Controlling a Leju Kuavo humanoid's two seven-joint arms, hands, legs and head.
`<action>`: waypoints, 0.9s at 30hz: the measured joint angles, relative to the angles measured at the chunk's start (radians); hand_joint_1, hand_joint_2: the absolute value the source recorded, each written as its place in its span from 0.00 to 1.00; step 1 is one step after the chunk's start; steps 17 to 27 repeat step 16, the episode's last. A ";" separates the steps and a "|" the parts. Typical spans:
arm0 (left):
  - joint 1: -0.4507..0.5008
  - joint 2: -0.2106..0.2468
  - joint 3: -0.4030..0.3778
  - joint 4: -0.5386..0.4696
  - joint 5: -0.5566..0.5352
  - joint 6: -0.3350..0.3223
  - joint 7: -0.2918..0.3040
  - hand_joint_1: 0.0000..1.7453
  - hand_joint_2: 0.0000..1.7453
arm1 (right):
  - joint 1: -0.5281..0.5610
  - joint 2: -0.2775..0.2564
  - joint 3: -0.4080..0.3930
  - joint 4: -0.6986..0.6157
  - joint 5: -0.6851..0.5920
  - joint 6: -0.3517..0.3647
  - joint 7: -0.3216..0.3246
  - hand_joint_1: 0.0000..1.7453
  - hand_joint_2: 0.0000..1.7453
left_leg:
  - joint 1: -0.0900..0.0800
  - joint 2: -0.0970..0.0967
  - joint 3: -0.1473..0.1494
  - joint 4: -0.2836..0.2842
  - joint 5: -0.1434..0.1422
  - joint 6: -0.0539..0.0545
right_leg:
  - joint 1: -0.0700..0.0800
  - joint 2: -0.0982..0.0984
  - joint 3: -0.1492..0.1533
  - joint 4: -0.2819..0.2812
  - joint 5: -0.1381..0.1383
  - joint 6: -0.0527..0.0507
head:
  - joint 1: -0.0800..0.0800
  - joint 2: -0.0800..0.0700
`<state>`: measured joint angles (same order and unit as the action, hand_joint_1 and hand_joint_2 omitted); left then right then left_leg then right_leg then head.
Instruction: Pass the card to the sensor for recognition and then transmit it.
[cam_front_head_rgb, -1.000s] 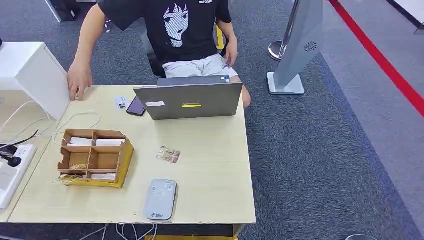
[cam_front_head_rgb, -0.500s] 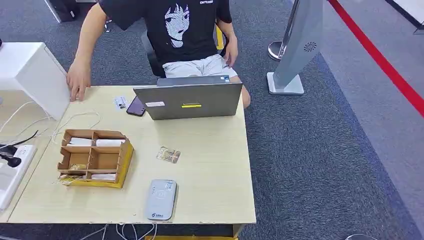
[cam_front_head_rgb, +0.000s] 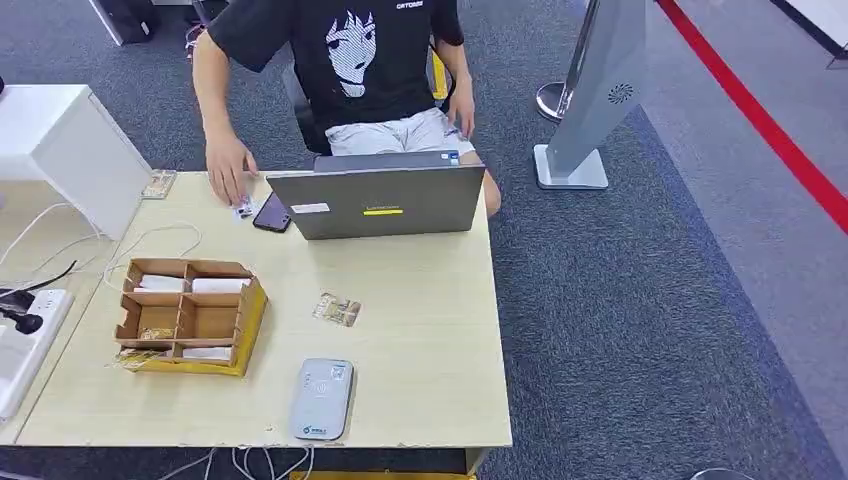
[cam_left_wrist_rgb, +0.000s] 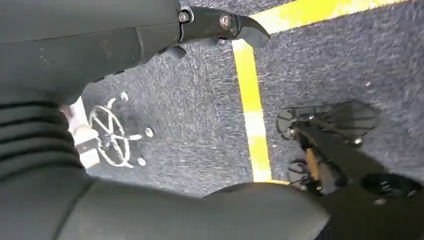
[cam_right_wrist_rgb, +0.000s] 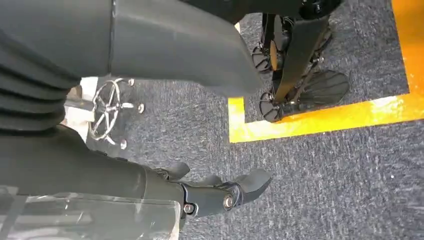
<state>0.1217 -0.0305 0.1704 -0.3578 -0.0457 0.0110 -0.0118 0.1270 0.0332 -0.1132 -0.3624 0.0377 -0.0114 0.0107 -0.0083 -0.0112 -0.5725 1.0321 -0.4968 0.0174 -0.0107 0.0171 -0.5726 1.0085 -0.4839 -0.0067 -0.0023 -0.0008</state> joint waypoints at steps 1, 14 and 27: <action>0.004 0.004 -0.025 -0.002 0.014 -0.002 0.001 0.00 0.00 | 0.004 -0.003 0.016 -0.003 -0.011 0.002 -0.004 0.00 0.00 | 0.000 0.000 0.000 0.000 0.000 0.000 | 0.000 0.000 0.000 0.000 0.000 0.000 | 0.000 0.000; 0.017 0.019 -0.129 -0.011 0.045 -0.005 0.010 0.00 0.00 | 0.016 -0.018 0.083 -0.019 -0.035 0.010 -0.009 0.00 0.00 | 0.000 0.000 0.000 0.000 0.000 0.000 | 0.000 0.000 0.000 0.000 0.000 0.000 | 0.000 0.000; 0.017 0.021 -0.135 -0.011 0.046 -0.005 0.010 0.00 0.00 | 0.017 -0.019 0.088 -0.020 -0.035 0.010 -0.009 0.00 0.00 | 0.000 0.000 0.000 0.000 0.000 0.000 | 0.000 0.000 0.000 0.000 0.000 0.000 | 0.000 0.000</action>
